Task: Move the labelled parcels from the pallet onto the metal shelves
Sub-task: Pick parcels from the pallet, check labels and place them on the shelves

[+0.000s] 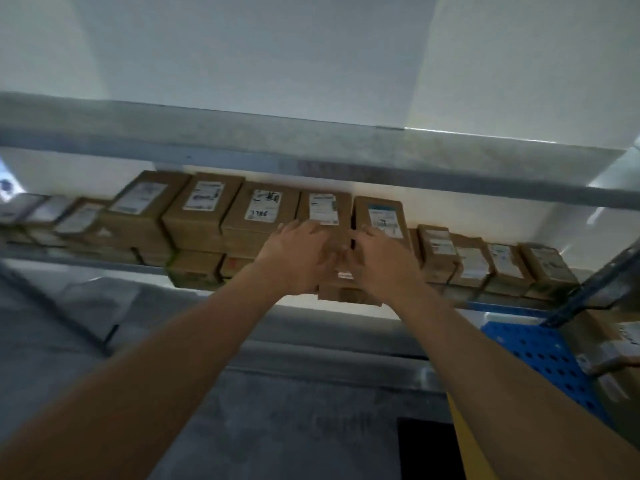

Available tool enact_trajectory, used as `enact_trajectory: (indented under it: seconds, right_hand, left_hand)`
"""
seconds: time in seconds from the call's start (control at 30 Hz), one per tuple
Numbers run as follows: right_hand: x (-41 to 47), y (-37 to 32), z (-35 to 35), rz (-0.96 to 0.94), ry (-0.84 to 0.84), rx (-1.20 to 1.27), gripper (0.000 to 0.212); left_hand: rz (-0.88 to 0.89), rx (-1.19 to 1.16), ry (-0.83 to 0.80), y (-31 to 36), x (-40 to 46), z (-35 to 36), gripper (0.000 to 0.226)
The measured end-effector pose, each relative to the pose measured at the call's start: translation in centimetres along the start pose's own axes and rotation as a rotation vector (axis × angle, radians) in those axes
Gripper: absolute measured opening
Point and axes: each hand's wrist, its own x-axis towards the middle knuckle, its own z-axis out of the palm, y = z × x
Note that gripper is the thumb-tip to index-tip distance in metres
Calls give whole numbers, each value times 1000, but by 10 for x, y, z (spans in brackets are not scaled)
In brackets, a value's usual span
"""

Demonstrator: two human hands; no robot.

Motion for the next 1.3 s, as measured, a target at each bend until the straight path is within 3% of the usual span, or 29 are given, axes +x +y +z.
enact_trajectory:
  seconds: [0.07,0.2,0.33,0.47,0.67,0.97,1.3]
  right_hand:
    - [14,-24,6,-72,-20,34,42]
    - [40,-67,16,-194,-38,51,48]
    - [70,-98,31,-303,-79,95,51]
    - [96,-126,50,-409,-148,133,56]
    - [115,-174,70,-507,-181,156,56]
    - [141,-242,106,-527,-244,136,51]
    - [161,-333,162,-282,-220,72,56]
  left_hand:
    - [-70,14,30,-24,-14,-6,58]
    - [-190,-6,82,-64,-41,-17,75]
    - [-314,-28,115,-89,-63,-36,54]
    - [-413,-5,151,-113,-80,-44,47]
    - [-586,-39,217,-159,-105,-38,63]
    - [-552,-41,196,-247,-122,-36,59]
    - [-343,-69,139,-377,-128,-44,56]
